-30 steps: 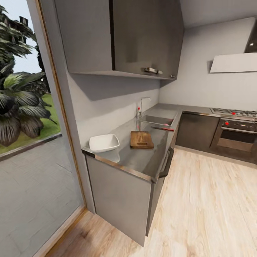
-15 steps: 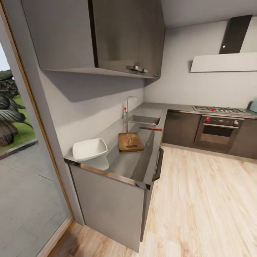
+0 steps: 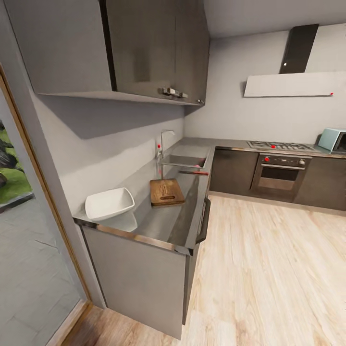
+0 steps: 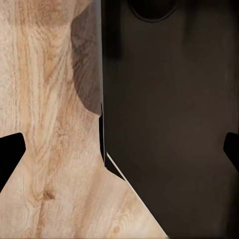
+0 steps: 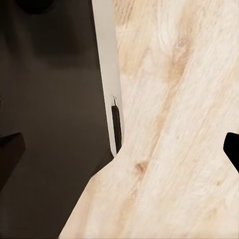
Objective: In the kitchen, take the Vidalia onion out of the sink, dice it on the chopping board with the paring knife, put the diced onion into the bowl on the countertop, then place both the paring knife and the chopping board into the sink.
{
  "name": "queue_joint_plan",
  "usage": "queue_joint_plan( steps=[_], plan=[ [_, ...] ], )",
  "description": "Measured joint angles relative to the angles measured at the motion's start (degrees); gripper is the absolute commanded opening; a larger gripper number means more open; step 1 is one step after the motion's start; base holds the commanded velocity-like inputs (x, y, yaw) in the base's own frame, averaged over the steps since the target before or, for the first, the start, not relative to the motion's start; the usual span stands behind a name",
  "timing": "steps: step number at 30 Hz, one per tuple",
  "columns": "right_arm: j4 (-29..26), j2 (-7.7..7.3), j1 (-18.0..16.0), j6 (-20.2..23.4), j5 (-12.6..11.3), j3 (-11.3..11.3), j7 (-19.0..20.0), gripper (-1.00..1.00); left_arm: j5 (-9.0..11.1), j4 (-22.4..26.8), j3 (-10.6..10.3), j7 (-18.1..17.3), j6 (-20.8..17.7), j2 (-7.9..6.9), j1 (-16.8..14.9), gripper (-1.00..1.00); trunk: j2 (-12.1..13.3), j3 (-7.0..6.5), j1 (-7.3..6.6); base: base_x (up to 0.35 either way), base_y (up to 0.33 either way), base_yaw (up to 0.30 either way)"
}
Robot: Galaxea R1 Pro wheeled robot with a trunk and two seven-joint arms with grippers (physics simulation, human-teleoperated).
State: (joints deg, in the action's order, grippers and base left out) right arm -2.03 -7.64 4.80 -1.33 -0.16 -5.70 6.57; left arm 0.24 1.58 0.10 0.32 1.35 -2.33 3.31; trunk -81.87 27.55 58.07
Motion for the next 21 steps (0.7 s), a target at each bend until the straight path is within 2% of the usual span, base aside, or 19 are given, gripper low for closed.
queue_joint_plan(
  steps=[21],
  plan=[
    [0.0,0.43,0.0,0.0,0.1,0.1,0.0,1.00,0.0,0.0,0.0,0.0,0.0,0.45,0.0,1.00,8.4,-3.77,-4.61,0.000,0.000,0.000]
  ],
)
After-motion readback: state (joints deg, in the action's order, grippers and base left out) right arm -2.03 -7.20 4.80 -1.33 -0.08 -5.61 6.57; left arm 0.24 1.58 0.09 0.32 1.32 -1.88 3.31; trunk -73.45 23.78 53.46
